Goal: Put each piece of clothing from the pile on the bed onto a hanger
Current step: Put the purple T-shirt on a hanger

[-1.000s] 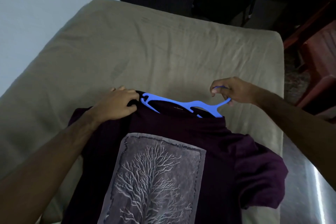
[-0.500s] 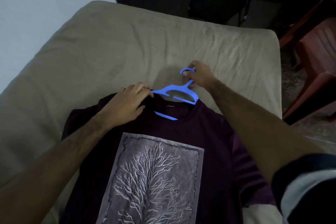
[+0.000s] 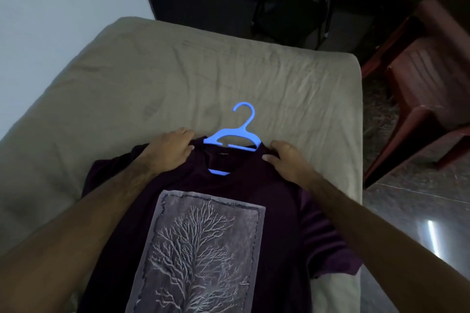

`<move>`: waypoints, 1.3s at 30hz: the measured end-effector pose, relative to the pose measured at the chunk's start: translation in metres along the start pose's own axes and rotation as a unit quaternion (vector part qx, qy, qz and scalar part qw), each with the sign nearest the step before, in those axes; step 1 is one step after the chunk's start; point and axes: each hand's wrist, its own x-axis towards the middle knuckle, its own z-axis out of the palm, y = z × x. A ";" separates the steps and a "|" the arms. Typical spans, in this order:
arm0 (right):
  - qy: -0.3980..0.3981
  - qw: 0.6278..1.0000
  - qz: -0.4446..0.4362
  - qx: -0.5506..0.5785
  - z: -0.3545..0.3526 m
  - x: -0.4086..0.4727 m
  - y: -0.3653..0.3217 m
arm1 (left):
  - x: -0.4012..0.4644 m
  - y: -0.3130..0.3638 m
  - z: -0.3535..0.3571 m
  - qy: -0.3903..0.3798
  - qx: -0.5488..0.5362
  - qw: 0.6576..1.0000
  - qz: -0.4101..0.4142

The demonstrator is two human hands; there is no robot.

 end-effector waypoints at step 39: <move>0.217 0.847 -0.467 0.132 -0.655 -0.490 -0.382 | -0.472 0.408 -0.673 0.511 -0.008 0.853 -0.104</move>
